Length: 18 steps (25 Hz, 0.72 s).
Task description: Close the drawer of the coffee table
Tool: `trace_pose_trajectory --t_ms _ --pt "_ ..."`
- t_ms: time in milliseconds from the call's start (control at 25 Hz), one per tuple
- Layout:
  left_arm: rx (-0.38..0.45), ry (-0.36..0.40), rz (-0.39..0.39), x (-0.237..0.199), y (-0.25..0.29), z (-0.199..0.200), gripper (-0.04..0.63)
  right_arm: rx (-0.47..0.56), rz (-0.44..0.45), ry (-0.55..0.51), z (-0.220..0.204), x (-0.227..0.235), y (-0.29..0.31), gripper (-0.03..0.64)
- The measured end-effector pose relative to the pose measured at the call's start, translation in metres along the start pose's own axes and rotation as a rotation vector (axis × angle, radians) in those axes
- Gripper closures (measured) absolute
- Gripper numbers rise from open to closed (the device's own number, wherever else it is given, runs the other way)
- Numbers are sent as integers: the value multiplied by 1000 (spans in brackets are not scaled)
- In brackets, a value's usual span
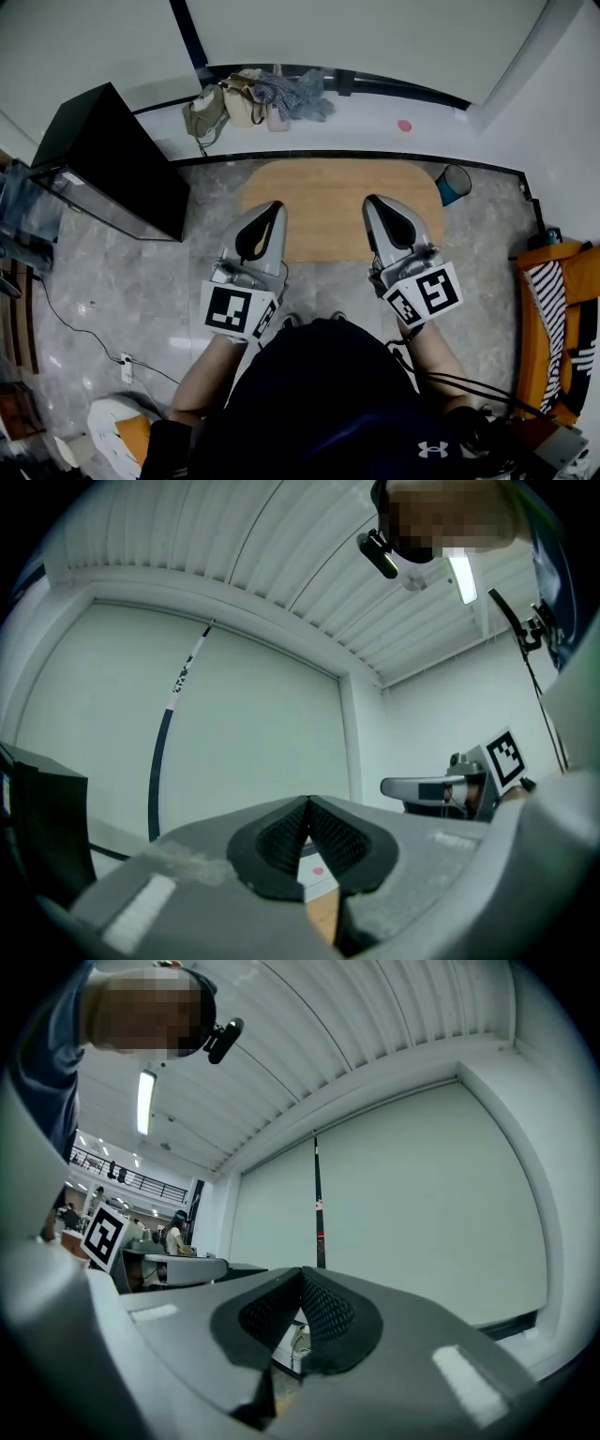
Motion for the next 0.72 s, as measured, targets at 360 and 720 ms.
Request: trace_pose_trajectory --t_ms 360,720 --pt "-16 -3 -4 -4 0 -6 594 -2 -10 -11 -5 -3 0 615" --pt "-23 -6 -8 -4 -1 -7 594 -4 -2 18 -5 -3 -1 615"
Point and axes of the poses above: the fingertips, and each gripper's own axes: y forward along the fingers, x to its right, z out of its top, the point moved 1 cm from there along -y, backward along the fingers, and after that the axes turned 12 degrees about -z, right-handed, at the moved point
